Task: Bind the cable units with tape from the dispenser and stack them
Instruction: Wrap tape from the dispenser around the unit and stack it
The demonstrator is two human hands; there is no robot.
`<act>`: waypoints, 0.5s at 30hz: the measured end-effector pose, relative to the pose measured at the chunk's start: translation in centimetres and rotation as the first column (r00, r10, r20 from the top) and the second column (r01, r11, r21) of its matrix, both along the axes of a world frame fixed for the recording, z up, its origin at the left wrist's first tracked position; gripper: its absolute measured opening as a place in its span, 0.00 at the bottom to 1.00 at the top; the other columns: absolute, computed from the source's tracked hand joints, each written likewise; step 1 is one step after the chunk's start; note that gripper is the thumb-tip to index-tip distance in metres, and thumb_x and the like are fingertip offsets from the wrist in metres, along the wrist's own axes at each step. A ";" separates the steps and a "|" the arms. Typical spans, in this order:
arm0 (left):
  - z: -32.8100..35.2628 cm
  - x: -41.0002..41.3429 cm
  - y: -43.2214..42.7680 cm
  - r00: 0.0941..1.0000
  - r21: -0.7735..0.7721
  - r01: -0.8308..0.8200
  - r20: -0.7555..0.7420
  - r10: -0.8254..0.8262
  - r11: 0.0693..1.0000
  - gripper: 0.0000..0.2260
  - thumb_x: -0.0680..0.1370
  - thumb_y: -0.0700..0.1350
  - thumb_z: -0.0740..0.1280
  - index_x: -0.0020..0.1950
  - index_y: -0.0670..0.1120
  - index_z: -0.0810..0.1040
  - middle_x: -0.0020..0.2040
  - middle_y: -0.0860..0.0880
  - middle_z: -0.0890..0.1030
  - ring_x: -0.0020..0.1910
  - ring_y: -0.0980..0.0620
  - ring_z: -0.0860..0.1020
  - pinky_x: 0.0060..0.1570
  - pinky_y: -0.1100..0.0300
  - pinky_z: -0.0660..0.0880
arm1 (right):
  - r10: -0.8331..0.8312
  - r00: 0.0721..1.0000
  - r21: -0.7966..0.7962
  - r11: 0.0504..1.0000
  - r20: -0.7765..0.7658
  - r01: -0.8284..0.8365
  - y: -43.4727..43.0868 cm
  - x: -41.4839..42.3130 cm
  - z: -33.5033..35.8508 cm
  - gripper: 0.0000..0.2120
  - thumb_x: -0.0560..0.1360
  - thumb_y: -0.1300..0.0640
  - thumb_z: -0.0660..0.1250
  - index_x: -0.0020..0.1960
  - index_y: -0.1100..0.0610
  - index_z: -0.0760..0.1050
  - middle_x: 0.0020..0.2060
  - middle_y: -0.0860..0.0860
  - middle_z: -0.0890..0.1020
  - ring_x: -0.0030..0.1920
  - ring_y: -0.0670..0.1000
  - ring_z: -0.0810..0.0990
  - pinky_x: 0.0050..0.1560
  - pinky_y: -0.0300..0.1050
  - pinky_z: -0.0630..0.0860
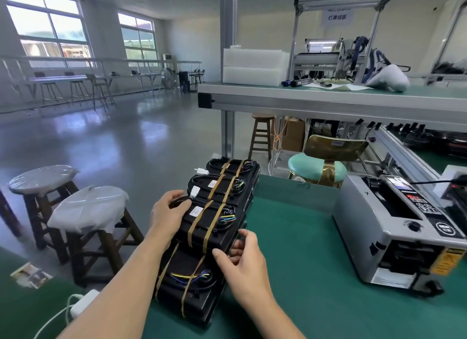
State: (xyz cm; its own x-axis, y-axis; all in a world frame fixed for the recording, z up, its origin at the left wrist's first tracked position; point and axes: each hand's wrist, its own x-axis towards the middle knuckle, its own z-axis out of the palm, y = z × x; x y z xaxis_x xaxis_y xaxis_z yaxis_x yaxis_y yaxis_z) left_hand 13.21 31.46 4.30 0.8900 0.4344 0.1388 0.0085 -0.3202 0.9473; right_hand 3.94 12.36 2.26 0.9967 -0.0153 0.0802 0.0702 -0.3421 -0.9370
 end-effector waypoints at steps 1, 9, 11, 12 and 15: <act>0.0 0.1 0.0 1.000 0.028 -0.021 -0.003 0.021 0.999 0.14 0.75 0.47 0.72 0.60 0.53 0.79 0.55 0.54 0.80 0.56 0.53 0.76 0.60 0.54 0.73 | -0.001 1.000 -0.017 1.000 0.011 0.001 0.1 0.0 -0.1 0.32 0.72 0.45 0.73 0.70 0.49 0.62 0.50 0.43 0.75 0.48 0.42 0.77 0.49 0.34 0.76; 0.2 0.1 -1.0 0.991 0.141 -0.125 -0.020 0.130 0.982 0.19 0.77 0.55 0.68 0.66 0.50 0.74 0.62 0.50 0.78 0.56 0.53 0.72 0.56 0.56 0.68 | -0.013 0.998 -0.064 0.998 0.053 0.016 0.1 -0.1 -0.3 0.33 0.72 0.41 0.71 0.72 0.49 0.62 0.49 0.42 0.74 0.48 0.42 0.76 0.51 0.38 0.76; 0.1 -0.3 -1.3 0.989 0.137 -0.134 -0.040 0.141 0.981 0.24 0.77 0.57 0.67 0.69 0.49 0.70 0.66 0.48 0.75 0.61 0.50 0.73 0.58 0.54 0.69 | 0.000 0.999 -0.039 0.999 0.047 0.001 -0.2 -0.3 -0.4 0.34 0.71 0.42 0.72 0.71 0.49 0.62 0.50 0.43 0.74 0.49 0.42 0.76 0.50 0.36 0.76; 0.2 -0.5 -1.4 0.988 0.138 -0.142 -0.044 0.149 0.980 0.26 0.77 0.58 0.66 0.71 0.48 0.68 0.68 0.48 0.73 0.65 0.48 0.72 0.60 0.52 0.69 | 0.008 0.999 -0.030 1.000 0.043 -0.006 -0.4 -0.4 -0.5 0.35 0.71 0.42 0.73 0.71 0.49 0.62 0.50 0.43 0.74 0.49 0.42 0.76 0.49 0.35 0.76; 0.5 -1.2 -1.9 0.979 0.187 -0.193 -0.023 0.201 0.963 0.29 0.77 0.60 0.65 0.74 0.47 0.64 0.72 0.46 0.68 0.70 0.45 0.67 0.66 0.46 0.67 | 0.006 0.999 -0.013 1.000 0.039 -0.006 -1.1 -0.5 -0.6 0.38 0.70 0.42 0.74 0.73 0.50 0.60 0.51 0.43 0.74 0.50 0.43 0.75 0.50 0.35 0.75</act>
State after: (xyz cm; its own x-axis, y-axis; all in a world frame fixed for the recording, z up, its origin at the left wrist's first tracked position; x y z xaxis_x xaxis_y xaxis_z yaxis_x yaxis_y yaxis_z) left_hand 11.99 29.52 4.84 0.7959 0.5725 0.1967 0.1270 -0.4756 0.8704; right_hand 3.42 11.29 1.66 0.9929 -0.0080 0.1190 0.1085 -0.3539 -0.9290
